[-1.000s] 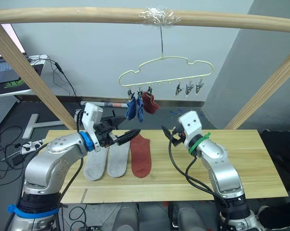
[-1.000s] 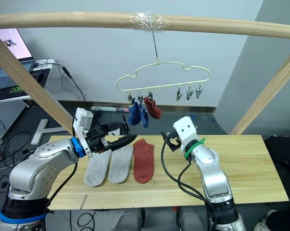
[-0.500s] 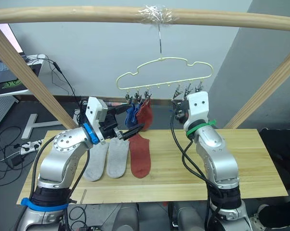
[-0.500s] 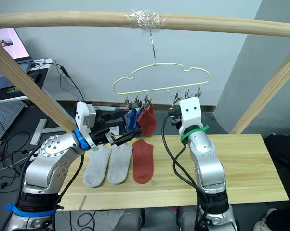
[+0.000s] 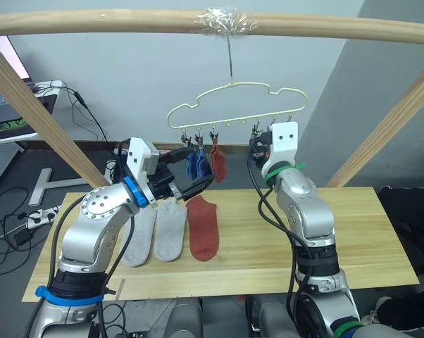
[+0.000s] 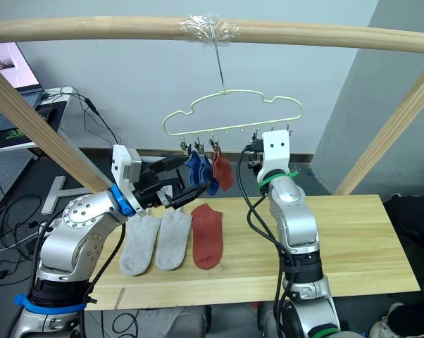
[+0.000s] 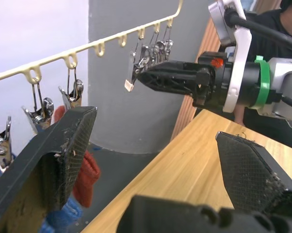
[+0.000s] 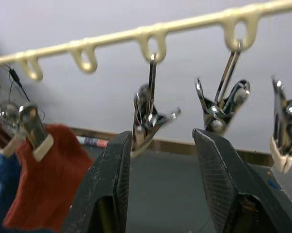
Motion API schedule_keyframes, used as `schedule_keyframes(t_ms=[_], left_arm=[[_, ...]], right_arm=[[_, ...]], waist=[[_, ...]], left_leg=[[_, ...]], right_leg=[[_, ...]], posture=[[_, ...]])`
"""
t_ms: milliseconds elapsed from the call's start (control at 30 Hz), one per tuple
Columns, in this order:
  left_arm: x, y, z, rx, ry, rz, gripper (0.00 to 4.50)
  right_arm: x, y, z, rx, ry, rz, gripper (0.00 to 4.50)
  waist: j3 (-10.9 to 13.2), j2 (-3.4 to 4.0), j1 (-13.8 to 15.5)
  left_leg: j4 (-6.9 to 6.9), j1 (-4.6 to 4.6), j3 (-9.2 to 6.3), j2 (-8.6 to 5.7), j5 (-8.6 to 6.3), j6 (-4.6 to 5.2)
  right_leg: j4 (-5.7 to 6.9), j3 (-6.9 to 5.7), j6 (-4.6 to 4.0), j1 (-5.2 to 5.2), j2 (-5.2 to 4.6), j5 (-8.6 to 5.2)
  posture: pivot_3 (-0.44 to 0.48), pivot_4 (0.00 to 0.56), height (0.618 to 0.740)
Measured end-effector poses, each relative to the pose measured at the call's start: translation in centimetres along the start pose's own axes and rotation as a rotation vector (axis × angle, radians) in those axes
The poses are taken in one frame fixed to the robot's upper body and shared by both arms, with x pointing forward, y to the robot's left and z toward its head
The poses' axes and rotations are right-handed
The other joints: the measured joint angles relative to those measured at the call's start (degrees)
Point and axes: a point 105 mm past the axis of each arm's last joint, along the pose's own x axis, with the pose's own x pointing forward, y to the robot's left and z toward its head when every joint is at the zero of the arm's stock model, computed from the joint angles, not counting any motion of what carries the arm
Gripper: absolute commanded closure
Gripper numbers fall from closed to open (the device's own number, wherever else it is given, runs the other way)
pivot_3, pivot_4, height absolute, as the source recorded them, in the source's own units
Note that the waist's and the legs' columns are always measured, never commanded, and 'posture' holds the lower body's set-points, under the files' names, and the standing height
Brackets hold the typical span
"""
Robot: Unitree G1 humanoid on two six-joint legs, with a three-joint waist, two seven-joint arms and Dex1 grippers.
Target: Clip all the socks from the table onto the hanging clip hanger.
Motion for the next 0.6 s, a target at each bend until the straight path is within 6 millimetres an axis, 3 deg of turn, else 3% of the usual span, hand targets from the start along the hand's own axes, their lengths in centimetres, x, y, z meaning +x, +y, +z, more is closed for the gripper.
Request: schedule_keyframes(t_ms=[300,600], left_arm=[[0.6,0.3,1.0,0.014,-0.038,0.014,0.00],[0.8,0.3,1.3,0.015,-0.053,0.016,0.00]], right_arm=[[1.1,1.4,1.7,0.019,-0.049,0.037,2.43],[1.4,2.2,0.7,0.039,-0.016,0.064,2.43]], waist=[[0.01,0.01,0.03],[0.02,0.02,0.00]], left_leg=[[0.00,-0.01,-0.01,0.00,0.00,0.00],[0.00,-0.01,-0.01,0.00,0.00,0.01]], right_leg=[[0.00,-0.02,-0.01,0.00,0.01,0.00],[0.00,-0.01,-0.15,0.00,0.01,0.09]], posture=[[0.219,0.196,0.740],[0.220,0.200,0.740]])
